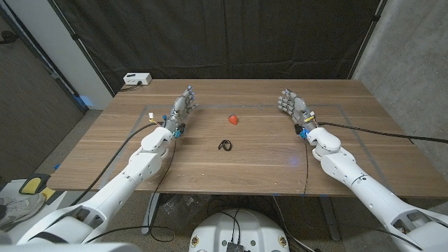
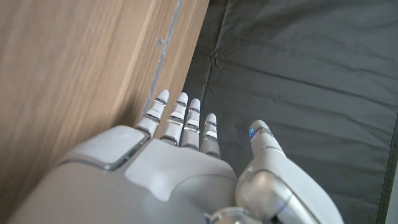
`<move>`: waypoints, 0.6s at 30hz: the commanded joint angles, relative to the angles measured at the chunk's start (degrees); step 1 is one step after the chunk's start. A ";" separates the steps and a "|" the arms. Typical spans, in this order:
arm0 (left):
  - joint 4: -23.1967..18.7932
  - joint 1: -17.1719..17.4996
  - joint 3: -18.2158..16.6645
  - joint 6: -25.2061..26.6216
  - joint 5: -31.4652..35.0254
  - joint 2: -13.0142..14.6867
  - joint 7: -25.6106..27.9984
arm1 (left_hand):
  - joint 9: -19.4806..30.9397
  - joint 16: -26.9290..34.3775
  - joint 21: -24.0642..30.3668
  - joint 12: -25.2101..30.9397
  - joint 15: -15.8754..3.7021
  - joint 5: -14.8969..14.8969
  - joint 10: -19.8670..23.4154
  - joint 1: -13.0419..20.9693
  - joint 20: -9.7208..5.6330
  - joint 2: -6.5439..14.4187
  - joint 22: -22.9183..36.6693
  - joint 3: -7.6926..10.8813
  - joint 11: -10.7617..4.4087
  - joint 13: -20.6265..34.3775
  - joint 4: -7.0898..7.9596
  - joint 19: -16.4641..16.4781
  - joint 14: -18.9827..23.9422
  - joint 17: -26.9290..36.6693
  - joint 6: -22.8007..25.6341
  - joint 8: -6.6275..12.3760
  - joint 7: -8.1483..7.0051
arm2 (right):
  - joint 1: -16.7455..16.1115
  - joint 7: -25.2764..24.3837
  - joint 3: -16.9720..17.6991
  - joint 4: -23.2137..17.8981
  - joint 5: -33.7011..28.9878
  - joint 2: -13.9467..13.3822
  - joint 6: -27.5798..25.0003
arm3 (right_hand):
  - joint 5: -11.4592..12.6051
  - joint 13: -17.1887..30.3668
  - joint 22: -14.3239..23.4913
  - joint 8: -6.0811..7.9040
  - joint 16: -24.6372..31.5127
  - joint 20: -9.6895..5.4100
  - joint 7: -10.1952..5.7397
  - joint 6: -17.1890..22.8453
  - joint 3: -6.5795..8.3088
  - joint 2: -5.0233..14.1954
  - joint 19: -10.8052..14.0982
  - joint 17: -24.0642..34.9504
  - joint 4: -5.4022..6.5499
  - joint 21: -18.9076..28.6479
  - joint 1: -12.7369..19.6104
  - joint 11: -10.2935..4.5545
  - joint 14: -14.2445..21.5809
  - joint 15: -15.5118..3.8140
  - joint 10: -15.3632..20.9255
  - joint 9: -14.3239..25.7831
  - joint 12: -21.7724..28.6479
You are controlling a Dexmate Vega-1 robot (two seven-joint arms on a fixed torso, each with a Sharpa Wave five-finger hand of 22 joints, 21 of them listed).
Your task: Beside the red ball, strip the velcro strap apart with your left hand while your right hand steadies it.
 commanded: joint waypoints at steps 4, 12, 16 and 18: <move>27.67 -18.35 2.66 -0.06 0.78 -2.91 -20.28 | 0.28 0.39 0.28 0.50 0.11 0.41 -0.16 0.21 0.34 0.12 0.10 0.27 -0.35 0.28 0.05 -0.18 -0.75 0.24 -0.51 0.26 -0.57 | 0.34 -10.07 -3.52 -7.28 -9.30 0.47 -4.12 | 0.35 0.14 0.27 0.19 0.22 -0.02 -0.12 0.25 0.27 -0.52 -0.22 0.13 -0.40 0.26 0.74 -0.19 -0.24 -0.38 0.21 0.10 0.13; 16.01 -12.83 1.53 4.12 -0.60 0.04 -15.36 | 0.32 0.60 0.31 0.67 1.46 0.42 -0.37 -0.17 0.46 0.13 0.17 0.07 -0.45 0.31 0.35 -0.14 -0.66 0.29 0.05 0.67 -0.13 | 0.08 -13.03 -4.72 -11.63 -14.89 -2.17 -7.77 | 0.32 0.15 0.29 0.37 0.25 0.02 -0.27 0.79 0.29 -0.83 -0.43 0.07 -0.77 0.14 1.09 -0.13 -0.32 -0.26 0.64 0.12 0.28; 8.65 -9.56 1.07 7.14 -0.95 2.59 -12.15 | 0.35 0.73 0.42 0.84 1.76 0.45 -0.21 -0.30 0.69 0.16 0.20 0.01 -0.17 0.34 0.46 0.11 -0.46 0.32 0.95 1.05 0.19 | -0.61 -15.84 -5.74 -14.98 -19.49 -3.44 -10.00 | 0.32 0.16 0.30 0.61 0.26 0.07 -0.35 1.49 0.37 -0.92 -0.46 0.03 -1.01 0.11 1.40 0.00 -0.37 -0.20 0.98 0.13 0.39; 5.82 -8.30 0.76 8.38 -1.45 3.69 -11.35 | 0.38 0.81 0.51 0.91 2.04 0.46 -0.17 -0.35 0.61 0.18 0.22 -0.01 0.00 0.36 0.52 0.33 -0.30 0.33 1.69 1.31 0.68 | -0.92 -17.16 -6.22 -16.69 -21.89 -4.03 -11.21 | 0.34 0.17 0.30 0.69 0.32 0.09 -0.41 1.74 0.45 -0.85 -0.46 0.02 -1.06 0.10 1.53 0.07 -0.26 -0.25 1.09 0.13 0.43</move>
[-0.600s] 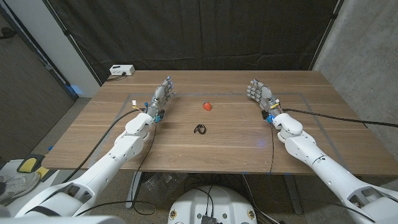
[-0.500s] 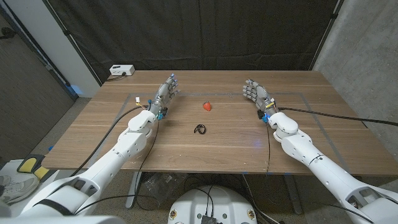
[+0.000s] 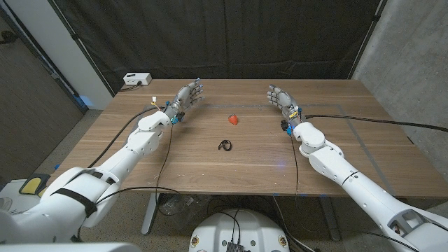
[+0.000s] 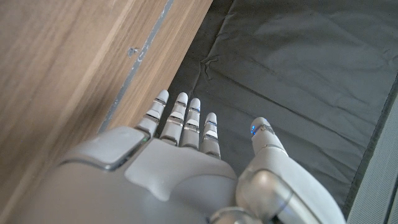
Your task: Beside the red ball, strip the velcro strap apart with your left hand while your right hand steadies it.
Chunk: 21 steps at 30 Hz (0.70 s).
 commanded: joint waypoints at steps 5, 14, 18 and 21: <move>-17.03 7.36 -2.02 8.37 -2.65 7.32 4.64 | 0.20 0.84 0.81 1.04 0.96 0.48 1.14 -0.52 0.77 0.15 0.28 -0.03 0.90 0.16 0.61 0.98 1.27 0.24 2.88 1.08 1.00 | -2.04 -9.37 -3.47 -12.03 -16.43 -4.19 -9.05 | 0.39 0.18 0.32 0.79 0.51 0.17 -0.05 1.99 0.45 0.11 -0.18 0.08 -0.64 0.09 1.21 -0.23 0.41 -0.26 1.57 0.15 0.72; -24.10 10.42 -2.97 10.19 -3.79 10.99 5.44 | 0.31 1.42 1.43 1.88 1.53 0.46 3.73 -0.45 1.04 0.14 0.34 -0.01 1.36 0.30 0.60 2.40 4.00 0.32 6.17 1.89 1.98 | -3.35 -13.19 -7.20 -22.50 -29.07 -5.87 -23.87 | 0.43 0.18 0.33 1.09 0.83 0.20 -0.31 3.42 0.83 0.10 0.50 0.02 -0.90 0.29 1.84 -0.55 1.49 -0.87 2.82 0.17 1.10; -25.32 10.92 -2.94 10.98 -4.04 11.75 5.64 | 0.33 1.46 1.47 1.89 1.48 0.46 3.88 -0.42 1.08 0.15 0.35 0.01 1.57 0.32 0.59 2.47 4.30 0.33 6.49 1.93 2.05 | -3.22 -13.10 -9.17 -25.05 -33.27 -5.86 -29.22 | 0.42 0.17 0.33 1.14 0.99 0.14 -0.44 3.94 0.93 0.11 0.87 0.04 -0.85 0.41 1.92 -0.88 2.04 -1.29 3.30 0.17 1.23; -26.17 11.19 -2.91 11.61 -4.13 12.29 5.91 | 0.34 1.48 1.53 1.96 1.47 0.45 4.14 -0.40 1.24 0.17 0.35 0.03 1.59 0.34 0.59 2.60 4.52 0.34 6.55 1.87 2.13 | -2.75 -12.69 -10.90 -26.58 -36.51 -5.73 -33.16 | 0.42 0.17 0.33 1.13 1.04 0.27 -0.56 4.12 1.03 0.15 1.07 0.04 -0.85 0.47 2.02 -0.89 2.32 -1.61 3.62 0.17 1.32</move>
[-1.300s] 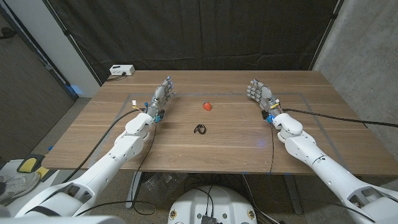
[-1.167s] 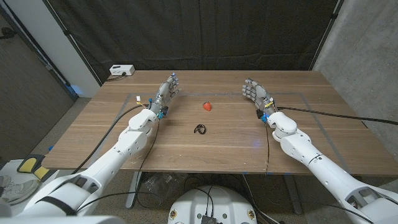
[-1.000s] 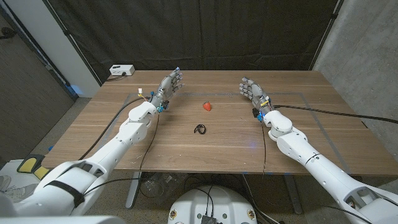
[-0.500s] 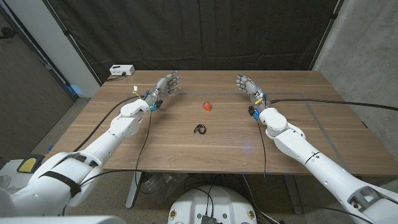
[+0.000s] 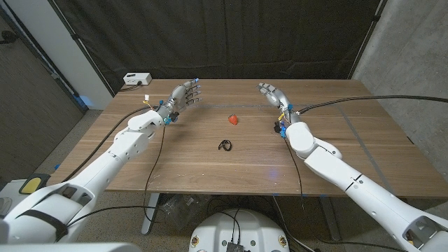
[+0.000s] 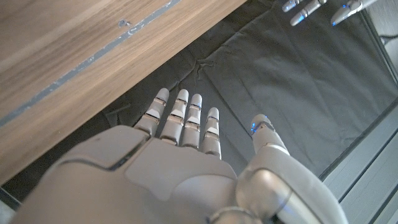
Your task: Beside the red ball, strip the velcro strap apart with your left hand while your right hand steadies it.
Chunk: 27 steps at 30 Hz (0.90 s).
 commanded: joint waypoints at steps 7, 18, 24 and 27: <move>-7.94 3.19 -0.56 3.84 -1.16 4.41 1.61 | 0.11 0.32 0.32 0.43 0.21 0.43 1.48 0.25 0.52 -0.34 0.10 0.13 0.03 0.15 0.22 0.67 1.21 0.24 0.53 0.16 -0.04 | 0.27 -0.75 -8.13 -11.55 -18.63 -0.36 -22.04 | 0.23 0.17 0.07 0.32 0.67 0.04 -0.30 1.17 0.64 0.00 0.77 0.05 -0.30 0.59 1.21 -0.33 1.29 -0.98 1.43 0.18 0.58; -8.45 2.16 0.47 5.48 -1.02 4.52 1.22 | 0.14 0.34 0.36 0.52 0.10 0.43 2.03 0.30 0.58 -0.27 0.11 0.19 0.29 0.19 0.23 0.73 1.73 0.28 1.00 0.16 0.11 | 2.07 1.75 -14.44 -14.56 -28.83 0.82 -34.61 | 0.29 0.16 0.08 0.29 0.95 -0.12 -0.55 1.75 1.00 0.68 1.29 0.18 -0.15 0.76 1.67 -0.93 2.22 -1.68 1.74 0.19 0.57; -7.51 1.22 1.24 5.83 -0.87 3.84 0.64 | 0.15 0.32 0.39 0.52 0.01 0.42 2.17 0.31 0.64 -0.23 0.11 0.21 0.33 0.20 0.25 0.79 1.86 0.30 1.12 0.13 0.23 | 3.03 3.56 -18.76 -15.25 -34.68 1.50 -39.07 | 0.32 0.15 0.11 0.18 1.32 -0.31 -0.68 2.11 1.11 1.10 2.18 0.30 0.05 1.10 1.87 -1.15 3.52 -2.29 2.83 0.20 0.85; -6.77 0.74 1.63 5.70 -0.74 3.39 0.16 | 0.16 0.32 0.45 0.48 0.02 0.42 2.15 0.32 0.62 -0.21 0.12 0.23 0.35 0.21 0.26 0.91 1.95 0.31 1.12 0.08 0.22 | 3.29 4.58 -20.49 -15.34 -36.90 2.25 -40.93 | 0.34 0.15 0.13 0.12 1.50 -0.47 -0.73 2.25 1.15 1.29 2.53 0.35 0.07 1.24 2.05 -1.37 4.10 -2.92 2.97 0.21 0.83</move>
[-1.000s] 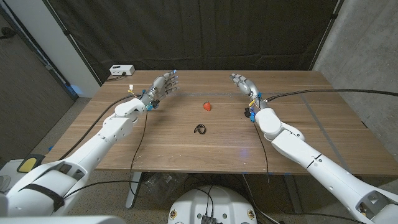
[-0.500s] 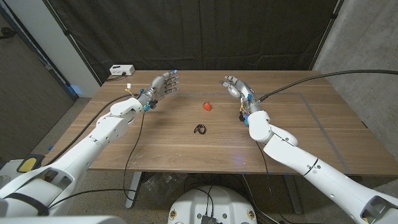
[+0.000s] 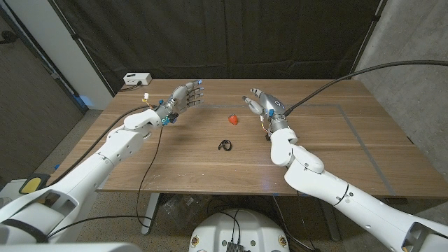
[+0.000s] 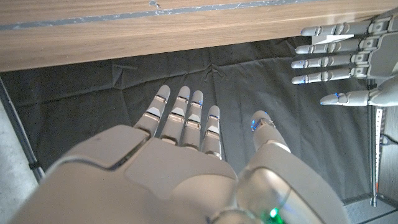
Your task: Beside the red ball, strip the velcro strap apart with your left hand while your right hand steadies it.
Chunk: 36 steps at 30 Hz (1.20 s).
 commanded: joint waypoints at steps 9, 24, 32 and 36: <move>4.43 -3.47 2.64 -0.02 0.63 -2.46 -3.70 | 0.19 0.24 0.48 0.43 0.01 0.41 0.51 0.36 0.01 0.32 0.13 0.21 0.00 0.21 0.21 0.35 0.96 0.35 0.34 0.01 0.02 | 0.97 5.03 -9.44 -1.82 -12.57 2.59 -8.70 | 0.39 0.15 0.17 -0.20 0.70 -0.17 -0.24 0.14 0.30 0.61 1.34 0.27 -0.04 0.56 0.91 -0.85 1.49 -0.92 0.96 0.22 0.24; 5.97 -5.75 3.99 0.23 1.63 -3.36 -5.90 | 0.21 0.20 0.53 0.34 0.06 0.39 0.63 0.44 0.03 0.43 0.14 0.30 0.09 0.23 0.23 0.41 1.34 0.39 0.56 -0.10 0.12 | -0.06 10.32 -13.08 -1.74 -18.94 3.32 -7.78 | -0.78 0.20 0.28 -0.32 0.82 -0.50 -0.18 0.93 -2.07 -1.97 1.82 0.64 0.81 0.82 -1.16 -1.02 2.35 -2.08 1.33 0.26 0.08; 6.42 -6.62 4.57 0.91 1.53 -3.94 -6.99 | 0.22 0.12 0.54 0.26 0.06 0.38 0.62 0.50 -0.01 0.49 0.14 0.36 0.09 0.25 0.23 0.43 1.40 0.41 0.48 -0.24 0.09 | -2.03 10.10 -13.39 -0.60 -21.39 4.90 -7.53 | -0.76 0.40 0.30 0.26 0.78 -0.55 0.65 3.04 -3.48 -4.65 2.06 0.48 -0.22 0.90 -0.63 -0.92 3.39 -3.12 3.93 0.37 0.89; 4.31 -5.47 4.35 1.78 1.36 -3.19 -6.07 | 0.23 -0.01 0.39 0.17 0.00 0.38 0.51 0.54 -0.01 0.52 0.14 0.40 0.11 0.26 0.22 0.01 1.24 0.42 0.51 -0.29 0.17 | -2.67 9.95 -14.29 0.56 -24.48 6.29 -9.46 | -0.21 0.85 0.35 0.97 1.02 -0.79 0.91 5.21 -3.45 -5.93 2.66 0.46 -1.44 1.16 2.49 -1.41 4.85 -4.51 6.40 0.53 1.86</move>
